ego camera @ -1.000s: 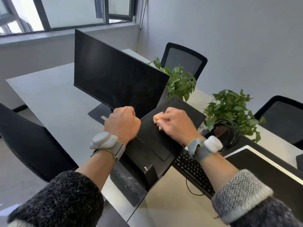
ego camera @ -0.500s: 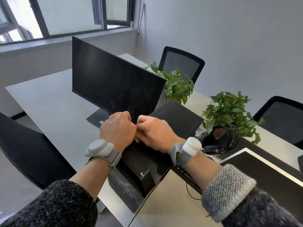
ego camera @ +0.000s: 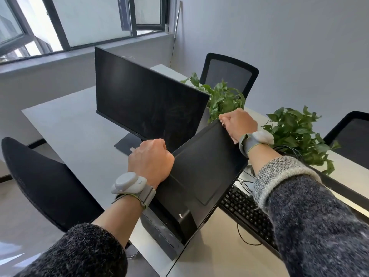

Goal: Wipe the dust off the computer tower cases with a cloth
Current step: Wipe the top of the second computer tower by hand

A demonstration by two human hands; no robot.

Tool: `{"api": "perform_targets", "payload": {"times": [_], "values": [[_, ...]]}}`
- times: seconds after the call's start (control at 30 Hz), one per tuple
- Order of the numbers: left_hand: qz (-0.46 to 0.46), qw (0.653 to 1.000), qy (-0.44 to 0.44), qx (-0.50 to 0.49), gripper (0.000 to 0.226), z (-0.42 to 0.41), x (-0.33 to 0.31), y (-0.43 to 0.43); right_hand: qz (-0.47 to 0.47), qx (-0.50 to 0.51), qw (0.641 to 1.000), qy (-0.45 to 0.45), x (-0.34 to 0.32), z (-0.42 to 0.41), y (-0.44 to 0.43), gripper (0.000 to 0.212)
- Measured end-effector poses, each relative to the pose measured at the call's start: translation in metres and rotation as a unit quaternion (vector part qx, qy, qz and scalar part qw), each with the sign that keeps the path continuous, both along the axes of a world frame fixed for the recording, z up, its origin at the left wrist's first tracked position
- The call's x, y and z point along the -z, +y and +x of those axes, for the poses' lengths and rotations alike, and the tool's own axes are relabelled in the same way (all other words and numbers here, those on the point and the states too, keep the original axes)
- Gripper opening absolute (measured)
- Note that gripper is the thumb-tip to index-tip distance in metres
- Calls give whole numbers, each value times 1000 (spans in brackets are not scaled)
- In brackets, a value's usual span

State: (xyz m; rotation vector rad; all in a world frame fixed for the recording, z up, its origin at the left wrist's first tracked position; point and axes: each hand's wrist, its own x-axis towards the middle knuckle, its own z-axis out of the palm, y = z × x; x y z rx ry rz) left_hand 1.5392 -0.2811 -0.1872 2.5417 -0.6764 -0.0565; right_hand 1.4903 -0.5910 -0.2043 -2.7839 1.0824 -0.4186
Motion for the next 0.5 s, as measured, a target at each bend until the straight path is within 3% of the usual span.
{"api": "perform_targets", "payload": {"times": [0.1,0.23,0.5], "values": [[1,1000,-5,3,19,-1,0,-1,25,47,999,2,8,-4,-17,40],[-1,1000,-5,3,20,-2,-1,0,1,68,998,4,15,-21,-17,37],[-15,1000,9,15,20,-6,-3,4,46,116,992,-19,16,-78,-2,39]]}}
